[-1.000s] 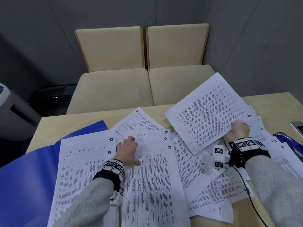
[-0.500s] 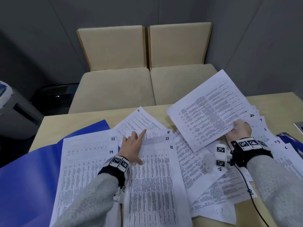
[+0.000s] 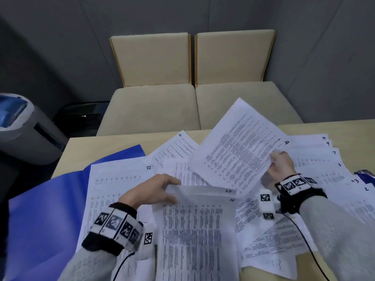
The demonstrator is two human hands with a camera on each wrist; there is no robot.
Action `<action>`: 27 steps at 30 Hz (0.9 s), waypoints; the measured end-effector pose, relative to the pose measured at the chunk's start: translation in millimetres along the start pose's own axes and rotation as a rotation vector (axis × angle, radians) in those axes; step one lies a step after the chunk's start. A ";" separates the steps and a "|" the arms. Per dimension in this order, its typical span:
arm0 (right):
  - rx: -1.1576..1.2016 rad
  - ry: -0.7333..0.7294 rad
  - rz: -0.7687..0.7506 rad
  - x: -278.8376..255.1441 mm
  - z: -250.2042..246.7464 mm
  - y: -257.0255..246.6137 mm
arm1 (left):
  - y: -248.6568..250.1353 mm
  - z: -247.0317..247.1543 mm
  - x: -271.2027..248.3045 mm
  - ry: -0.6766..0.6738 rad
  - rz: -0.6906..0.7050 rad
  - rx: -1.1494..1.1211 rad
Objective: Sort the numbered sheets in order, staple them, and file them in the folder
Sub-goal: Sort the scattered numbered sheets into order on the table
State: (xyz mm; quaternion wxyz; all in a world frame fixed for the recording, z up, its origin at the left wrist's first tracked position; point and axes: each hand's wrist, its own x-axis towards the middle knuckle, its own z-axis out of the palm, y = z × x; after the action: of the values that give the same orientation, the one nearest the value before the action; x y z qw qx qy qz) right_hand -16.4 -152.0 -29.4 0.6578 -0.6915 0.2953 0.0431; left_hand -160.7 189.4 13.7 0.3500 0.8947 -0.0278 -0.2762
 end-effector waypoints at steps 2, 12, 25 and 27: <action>-0.056 -0.173 0.078 -26.7 18.2 6.9 | 2.7 -4.2 -6.3 -0.042 -0.013 -0.005; -0.475 -0.362 0.243 -66.1 61.0 79.6 | 4.8 5.1 25.1 -0.162 -0.143 0.045; -0.599 -0.294 0.147 -65.3 66.4 62.0 | -37.0 24.9 88.2 -0.017 -0.322 0.066; -0.611 -0.310 0.162 -65.5 62.0 66.6 | -37.8 29.1 90.9 -0.006 -0.324 0.070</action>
State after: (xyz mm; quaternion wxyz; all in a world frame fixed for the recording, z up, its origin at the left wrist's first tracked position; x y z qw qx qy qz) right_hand -80.7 -68.4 -67.1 0.4520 -0.8159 0.2193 0.2862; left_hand -104.2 178.1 -71.2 0.2693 0.8982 0.1064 -0.3307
